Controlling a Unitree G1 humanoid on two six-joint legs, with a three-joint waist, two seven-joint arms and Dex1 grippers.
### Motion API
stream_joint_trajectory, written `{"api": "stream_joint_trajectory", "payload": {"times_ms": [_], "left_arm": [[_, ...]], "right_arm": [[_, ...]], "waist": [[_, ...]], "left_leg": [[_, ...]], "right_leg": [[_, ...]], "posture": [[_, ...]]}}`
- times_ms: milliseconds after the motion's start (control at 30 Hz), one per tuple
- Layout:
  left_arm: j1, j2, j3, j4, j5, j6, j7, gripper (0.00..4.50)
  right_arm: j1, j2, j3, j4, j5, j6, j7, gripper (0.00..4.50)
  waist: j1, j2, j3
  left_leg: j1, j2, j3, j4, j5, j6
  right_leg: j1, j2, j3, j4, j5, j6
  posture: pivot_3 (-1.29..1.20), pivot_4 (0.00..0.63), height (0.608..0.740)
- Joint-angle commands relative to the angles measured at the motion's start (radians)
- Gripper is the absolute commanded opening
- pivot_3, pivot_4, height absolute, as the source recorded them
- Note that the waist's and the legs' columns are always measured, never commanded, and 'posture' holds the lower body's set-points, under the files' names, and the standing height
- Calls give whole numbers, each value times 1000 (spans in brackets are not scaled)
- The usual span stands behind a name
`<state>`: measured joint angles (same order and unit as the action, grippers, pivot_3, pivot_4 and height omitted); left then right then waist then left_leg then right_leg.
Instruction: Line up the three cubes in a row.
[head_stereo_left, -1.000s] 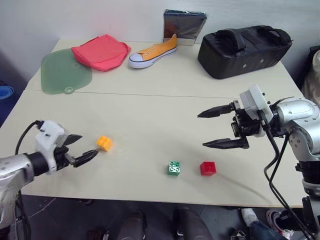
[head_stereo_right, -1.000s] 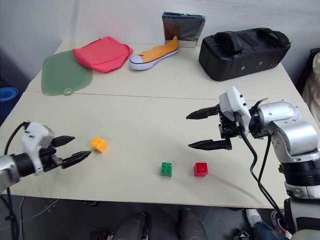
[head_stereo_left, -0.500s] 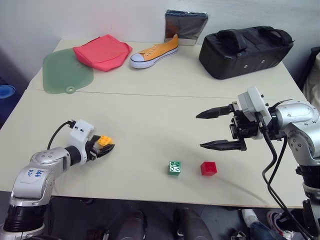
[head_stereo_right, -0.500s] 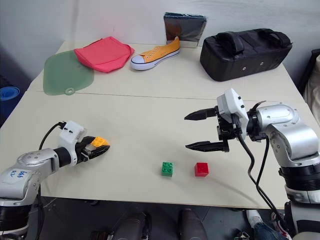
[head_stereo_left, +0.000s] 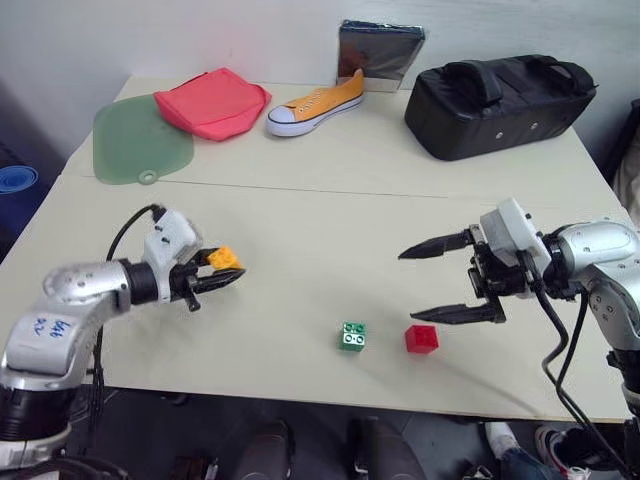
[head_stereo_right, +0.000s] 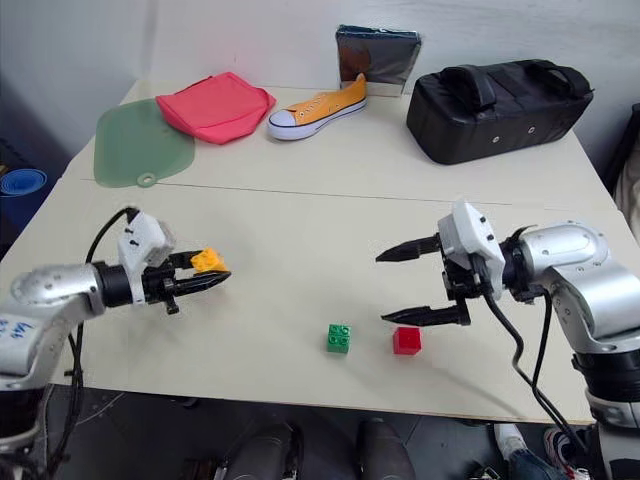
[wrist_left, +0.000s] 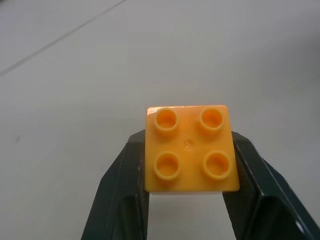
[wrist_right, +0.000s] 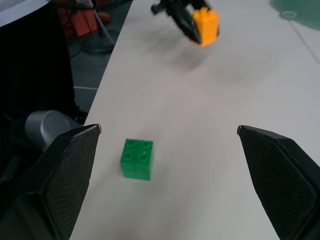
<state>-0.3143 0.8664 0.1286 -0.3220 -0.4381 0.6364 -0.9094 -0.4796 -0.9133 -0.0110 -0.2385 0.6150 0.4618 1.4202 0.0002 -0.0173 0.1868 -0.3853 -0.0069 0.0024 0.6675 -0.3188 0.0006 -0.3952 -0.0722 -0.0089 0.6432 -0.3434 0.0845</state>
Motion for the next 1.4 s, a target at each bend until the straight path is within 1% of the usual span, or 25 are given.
{"api": "stream_joint_trajectory", "payload": {"times_ms": [33, 100, 200, 333, 400, 567, 667, 800, 1033, 1167, 1233, 1333, 1400], "left_arm": [[-32, 51, -109, -52, -10, -53, -159, 1526], [-37, 71, -197, -50, 38, -120, -233, 1526], [-45, 71, -297, -19, 115, -214, -287, 1526], [-93, -5, -385, 53, 186, -276, -279, 1526], [-99, -25, -395, 67, 196, -285, -285, 1526], [-101, -56, -396, 103, 223, -313, -274, 1526], [-107, -60, -409, 118, 242, -344, -293, 1526], [-104, -69, -414, 121, 235, -330, -308, 1526], [-88, -67, -396, 144, 246, -347, -306, 1526], [-86, -79, -406, 183, 264, -391, -304, 1526], [-82, -83, -403, 192, 262, -396, -305, 2250], [-74, -86, -392, 199, 257, -404, -301, 3009], [-60, -80, -372, 192, 233, -396, -307, 3708]], "right_arm": [[31, -29, -44, -46, 8, -17, 8, 4500], [62, -40, -57, -65, 9, -20, 3, 4500], [98, -52, -75, -95, 17, -12, -9, 4500], [157, -72, -112, -142, 26, 2, -28, 4500], [183, -80, -126, -157, 25, 0, -33, 4500], [226, -85, -155, -184, 36, 8, -50, 4500], [238, -85, -161, -187, 36, 6, -55, 4500], [238, -78, -156, -181, 28, -1, -66, 4500], [242, -79, -159, -184, 33, 0, -76, 4500], [240, -74, -152, -183, 30, -5, -81, 4500], [235, -73, -148, -182, 32, -2, -84, 4500], [232, -73, -147, -180, 35, -1, -85, 4500], [229, -74, -147, -177, 36, 1, -84, 4500]], "waist": [[-2, 0, 0], [-8, 0, 0], [-6, 0, 0], [1, 0, 0], [1, 0, 0], [-3, 0, 0], [-2, 0, 0], [-1, 0, 0], [-1, 0, 0], [-1, 0, 0], [-1, 0, 0], [-1, 0, 0], [-2, 0, 0]], "left_leg": [[0, 0, 0, 0, 0, 0], [0, 0, 1, -1, 0, 0], [0, 0, 1, -1, 1, -1], [0, 0, 1, 0, 3, 1], [0, 0, 0, 1, 0, 6], [0, 0, 0, 0, 2, 3], [0, 0, 0, 1, 3, 2], [0, 0, 0, 1, 3, 2], [0, 0, 0, 1, 3, 2], [0, 0, 0, 1, 3, 2], [0, 0, 0, 1, 3, 2], [0, 0, 0, 1, 3, 2], [0, 0, 0, 1, 3, 2]], "right_leg": [[0, 0, 0, 0, 0, 0], [0, 0, 0, 0, 0, 0], [-1, 2, 0, 0, 0, 0], [0, 1, 1, 3, 0, 0], [0, 1, 0, 3, 0, 0], [0, 1, 0, 2, 0, 0], [0, 1, 0, 3, 0, 0], [0, 1, 0, 3, 0, 0], [0, 1, 0, 3, 0, 0], [0, 1, 0, 3, 0, 1], [0, 1, 0, 3, 0, 1], [0, 1, 0, 3, 0, 0], [0, 1, 0, 3, 0, 1]], "posture": [[0, 150, 740], [0, 150, 740], [0, 150, 740], [0, 150, 740], [0, 150, 740], [0, 150, 740], [0, 150, 740], [0, 150, 740], [0, 150, 740], [0, 150, 740], [0, 150, 740], [0, 150, 740], [0, 150, 740]]}}
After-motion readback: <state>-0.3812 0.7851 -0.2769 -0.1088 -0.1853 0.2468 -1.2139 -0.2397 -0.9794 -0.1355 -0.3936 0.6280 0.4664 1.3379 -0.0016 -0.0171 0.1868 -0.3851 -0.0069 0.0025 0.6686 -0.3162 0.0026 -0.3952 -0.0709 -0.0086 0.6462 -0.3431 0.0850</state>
